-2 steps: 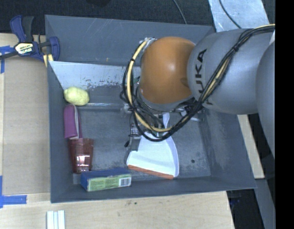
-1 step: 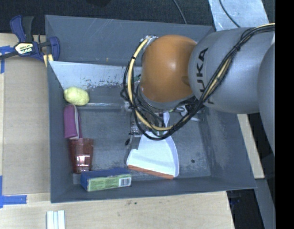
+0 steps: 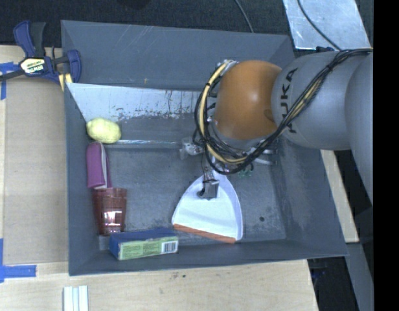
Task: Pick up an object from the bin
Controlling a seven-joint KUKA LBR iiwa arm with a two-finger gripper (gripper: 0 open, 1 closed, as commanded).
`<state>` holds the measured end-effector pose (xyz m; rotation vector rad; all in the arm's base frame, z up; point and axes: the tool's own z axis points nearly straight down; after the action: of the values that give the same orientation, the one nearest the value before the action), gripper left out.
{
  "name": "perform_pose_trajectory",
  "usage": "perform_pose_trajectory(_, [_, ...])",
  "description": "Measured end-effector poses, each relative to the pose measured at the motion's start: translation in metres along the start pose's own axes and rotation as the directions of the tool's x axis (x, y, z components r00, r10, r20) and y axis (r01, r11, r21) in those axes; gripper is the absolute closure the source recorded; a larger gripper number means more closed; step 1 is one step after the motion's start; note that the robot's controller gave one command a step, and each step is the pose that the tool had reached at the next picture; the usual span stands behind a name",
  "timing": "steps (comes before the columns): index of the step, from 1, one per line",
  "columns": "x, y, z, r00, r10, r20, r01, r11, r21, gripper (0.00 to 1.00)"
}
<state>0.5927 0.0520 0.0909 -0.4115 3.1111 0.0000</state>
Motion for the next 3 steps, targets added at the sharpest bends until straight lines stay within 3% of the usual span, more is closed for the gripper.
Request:
perform_pose_trajectory(1, [0.002, -0.017, -0.03, 0.997, -0.075, 0.004, 0.075, 0.997, 0.0, 0.0])
perform_pose_trajectory(2, [-0.013, -0.063, -0.009, 0.88, -0.475, 0.0, 0.475, 0.88, 0.002, 0.0])
perform_pose_trajectory(3, [-0.022, -0.058, 0.02, 0.892, -0.451, 0.01, 0.451, 0.892, 0.005, 0.0])
